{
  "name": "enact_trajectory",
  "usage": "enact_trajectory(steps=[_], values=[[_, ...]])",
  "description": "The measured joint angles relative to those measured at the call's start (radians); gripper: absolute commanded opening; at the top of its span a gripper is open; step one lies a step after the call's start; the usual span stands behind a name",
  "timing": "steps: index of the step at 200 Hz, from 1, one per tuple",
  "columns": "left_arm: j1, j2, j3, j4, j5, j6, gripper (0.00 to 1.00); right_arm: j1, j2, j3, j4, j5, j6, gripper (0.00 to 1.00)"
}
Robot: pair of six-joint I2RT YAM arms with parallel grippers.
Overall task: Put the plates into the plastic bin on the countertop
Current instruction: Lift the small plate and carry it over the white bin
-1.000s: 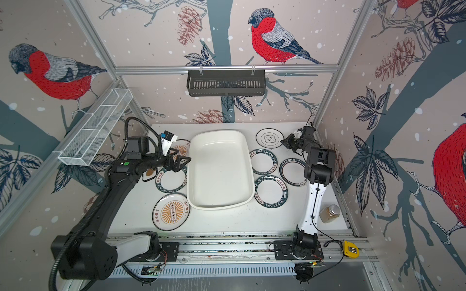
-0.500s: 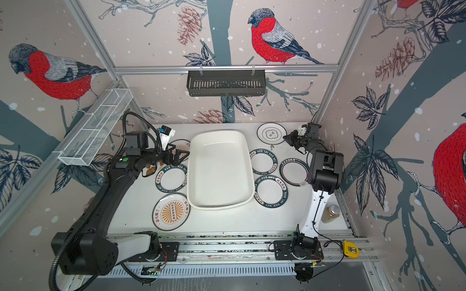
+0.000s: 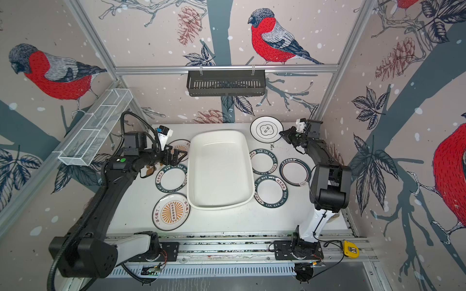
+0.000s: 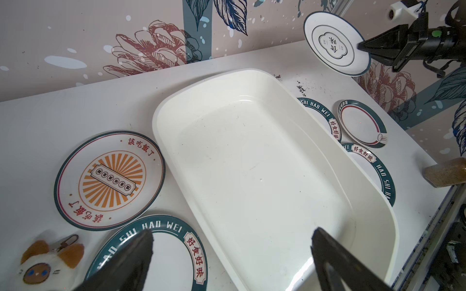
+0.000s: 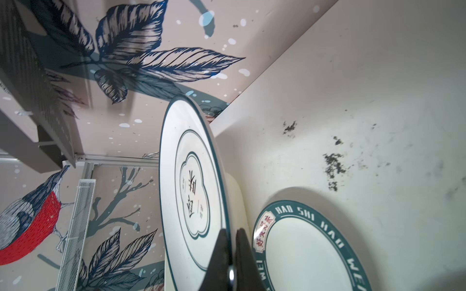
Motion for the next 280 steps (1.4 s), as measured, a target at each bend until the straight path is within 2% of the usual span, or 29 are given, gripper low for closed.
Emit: enact_trajectory(steps=[59, 120, 180, 205, 280], values=[[0.000, -0.005, 0.063, -0.108, 0.020, 0.051, 0.97, 0.171, -0.138, -0.032, -0.051, 0.034, -0.010, 0.02], [0.000, -0.062, 0.074, -0.154, 0.010, 0.047, 0.97, 0.374, -0.200, -0.094, -0.044, 0.102, -0.003, 0.02], [0.000, -0.115, 0.046, -0.164, 0.023, 0.048, 0.98, 0.536, -0.193, -0.171, 0.024, 0.196, 0.042, 0.02], [0.000, -0.128, 0.039, -0.164, 0.043, 0.048, 0.98, 0.596, -0.188, -0.201, 0.057, 0.272, 0.046, 0.02], [0.000, -0.129, 0.031, -0.163, 0.080, 0.034, 0.97, 0.684, -0.081, -0.246, 0.177, 0.365, 0.103, 0.02]])
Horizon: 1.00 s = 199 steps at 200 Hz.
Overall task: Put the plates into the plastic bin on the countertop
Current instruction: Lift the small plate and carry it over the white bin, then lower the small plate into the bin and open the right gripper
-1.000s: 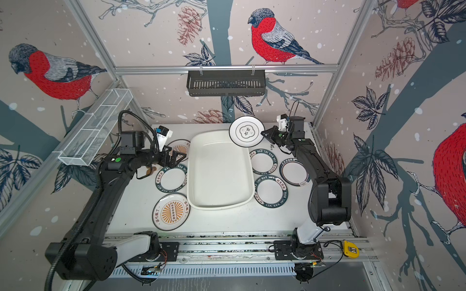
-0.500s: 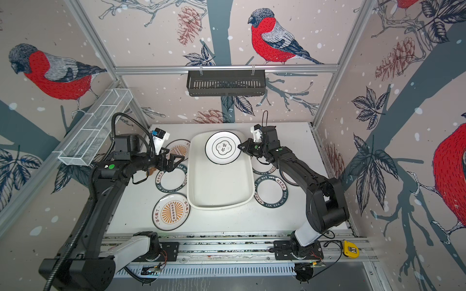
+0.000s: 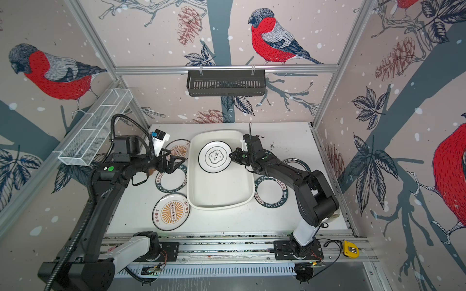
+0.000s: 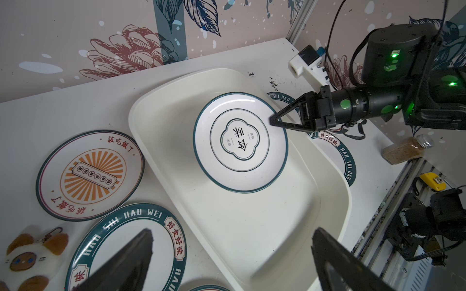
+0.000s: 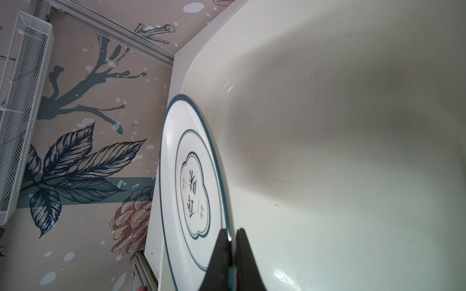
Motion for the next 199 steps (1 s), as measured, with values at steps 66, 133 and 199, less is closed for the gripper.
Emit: enact_trajectory(steps=[66, 133, 199], values=[[0.000, -0.021, -0.025, 0.000, 0.019, 0.016, 0.98, 0.040, 0.105, 0.026, 0.070, 0.065, 0.047, 0.02], [0.000, -0.031, -0.038, 0.002, 0.043, 0.016, 0.98, 0.048, 0.174, 0.026, 0.134, 0.126, 0.079, 0.02], [0.000, -0.031, -0.045, 0.003, 0.068, 0.016, 0.97, 0.050, 0.261, 0.075, 0.177, 0.172, 0.137, 0.03]])
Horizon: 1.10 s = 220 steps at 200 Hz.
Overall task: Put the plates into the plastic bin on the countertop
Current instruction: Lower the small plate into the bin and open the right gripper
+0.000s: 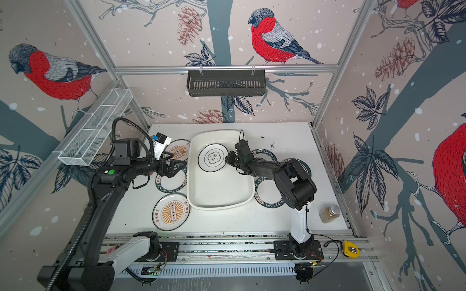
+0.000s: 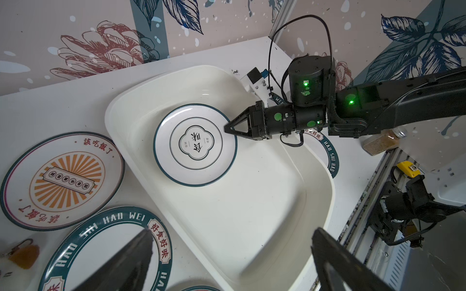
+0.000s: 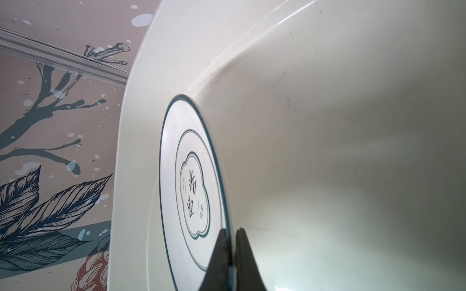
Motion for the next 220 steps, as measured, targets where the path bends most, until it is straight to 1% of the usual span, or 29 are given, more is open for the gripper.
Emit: enact_trajectory(steps=[51, 144, 220], values=[[0.000, -0.003, -0.003, 0.002, -0.029, -0.002, 0.98, 0.001, 0.081, 0.075, 0.013, 0.025, 0.022, 0.05], [0.000, -0.020, -0.018, 0.009, -0.029, -0.002, 0.97, 0.001, 0.153, 0.132, 0.014, 0.054, 0.045, 0.07], [-0.001, -0.025, -0.043, 0.025, 0.003, -0.002, 0.98, -0.014, 0.201, 0.167, 0.021, 0.055, 0.067, 0.15]])
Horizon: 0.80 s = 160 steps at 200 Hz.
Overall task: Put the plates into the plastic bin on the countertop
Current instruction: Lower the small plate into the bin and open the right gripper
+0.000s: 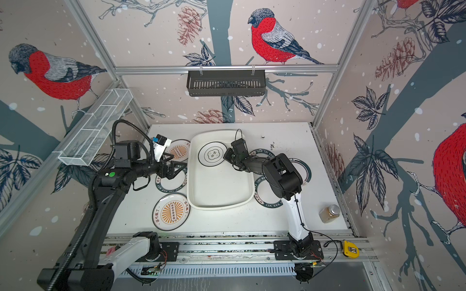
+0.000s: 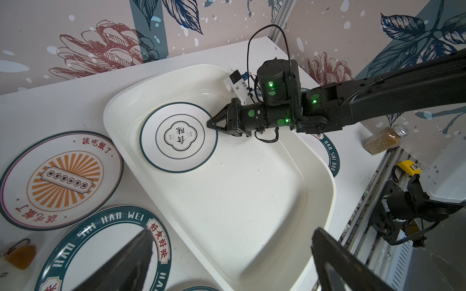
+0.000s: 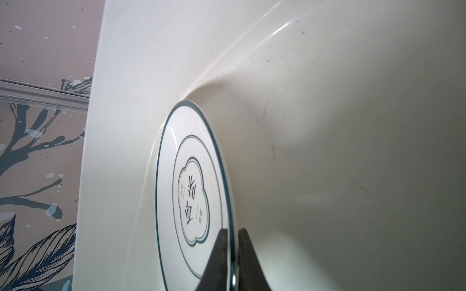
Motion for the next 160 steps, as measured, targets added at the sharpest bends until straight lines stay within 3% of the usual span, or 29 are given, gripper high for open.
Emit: enact_trajectory(steps=[43, 124, 160], values=[[0.000, -0.009, -0.007, 0.006, 0.012, 0.000, 0.98, -0.001, 0.023, 0.019, -0.001, -0.005, 0.000, 0.19], [0.000, -0.007, -0.007, 0.009, 0.025, -0.001, 0.98, 0.010, 0.040, 0.040, -0.013, -0.014, -0.004, 0.44], [-0.001, -0.007, -0.006, 0.010, 0.025, -0.011, 0.98, 0.023, 0.039, 0.085, -0.095, 0.029, -0.043, 0.49]])
